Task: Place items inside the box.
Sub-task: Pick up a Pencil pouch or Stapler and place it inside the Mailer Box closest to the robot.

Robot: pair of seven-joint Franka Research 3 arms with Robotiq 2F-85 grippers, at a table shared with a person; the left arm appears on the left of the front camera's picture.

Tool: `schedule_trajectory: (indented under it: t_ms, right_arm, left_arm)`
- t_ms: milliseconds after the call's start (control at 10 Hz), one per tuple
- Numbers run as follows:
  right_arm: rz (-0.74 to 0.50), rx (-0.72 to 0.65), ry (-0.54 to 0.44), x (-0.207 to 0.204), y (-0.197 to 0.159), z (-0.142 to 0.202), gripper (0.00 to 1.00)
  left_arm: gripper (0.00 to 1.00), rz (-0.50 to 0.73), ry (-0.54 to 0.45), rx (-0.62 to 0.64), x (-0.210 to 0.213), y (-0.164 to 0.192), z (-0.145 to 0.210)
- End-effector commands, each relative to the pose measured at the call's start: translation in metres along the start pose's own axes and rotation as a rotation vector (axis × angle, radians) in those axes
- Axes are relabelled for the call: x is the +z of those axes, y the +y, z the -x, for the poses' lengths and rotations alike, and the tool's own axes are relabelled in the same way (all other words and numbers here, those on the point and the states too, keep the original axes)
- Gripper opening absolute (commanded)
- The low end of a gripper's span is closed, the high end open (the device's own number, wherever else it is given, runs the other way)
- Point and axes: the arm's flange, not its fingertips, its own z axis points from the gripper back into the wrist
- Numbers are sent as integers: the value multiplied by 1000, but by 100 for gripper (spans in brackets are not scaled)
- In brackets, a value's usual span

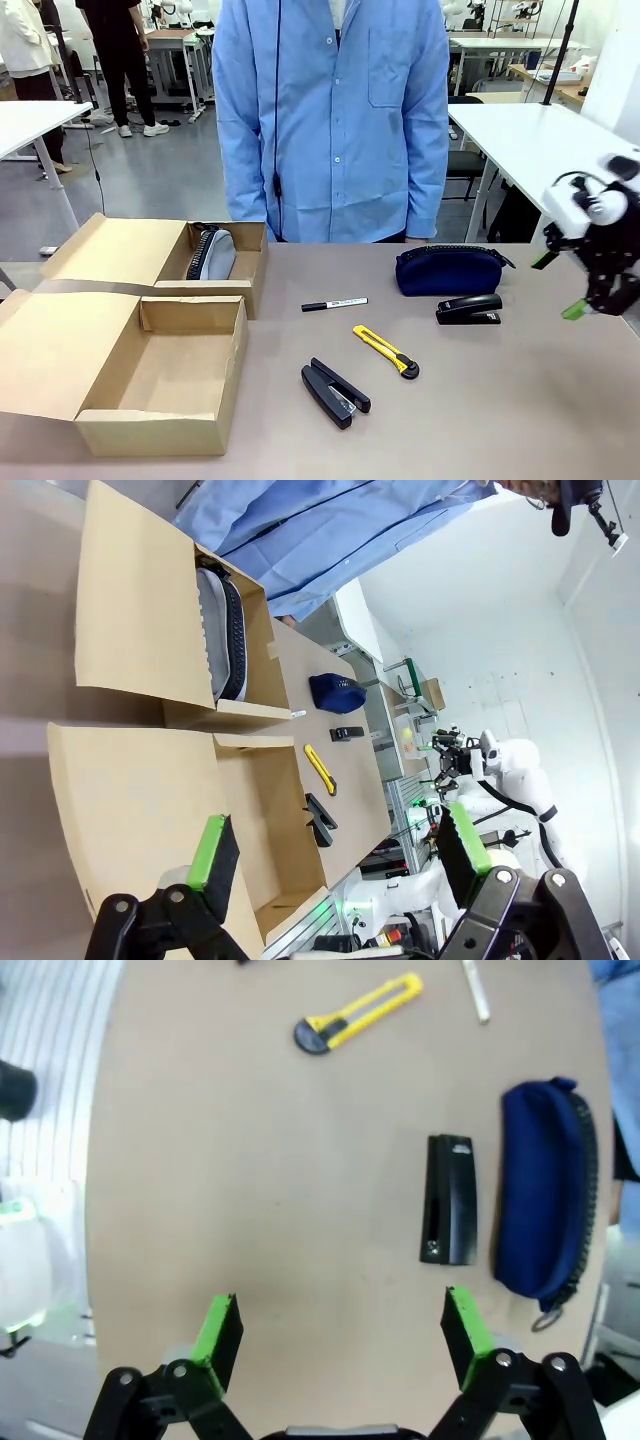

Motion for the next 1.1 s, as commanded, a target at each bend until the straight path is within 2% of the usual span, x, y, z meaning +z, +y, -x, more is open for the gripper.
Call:
schedule_trajectory:
  t_ms: [0,100,300,400,800,1000]
  right_arm:
    - [3,-30,99,-32,-26,-17,100]
    - [26,-62,138,-46,-32,-19,100]
    - [37,-37,173,-73,-42,-17,100]
    - [5,-20,161,-91,-50,-10,100]
    - [68,-24,146,-129,-74,17,100]
    - [66,-28,107,-142,-84,26,100]
  left_arm:
    - [100,22,-15,-20,0,-1,-1]
    - [100,22,-15,-20,0,-1,-1]
    - [100,22,-15,-20,0,-1,-1]
    - [100,22,-15,-20,0,-1,-1]
    - [100,22,-15,-20,0,-1,-1]
    - [100,22,-15,-20,0,-1,-1]
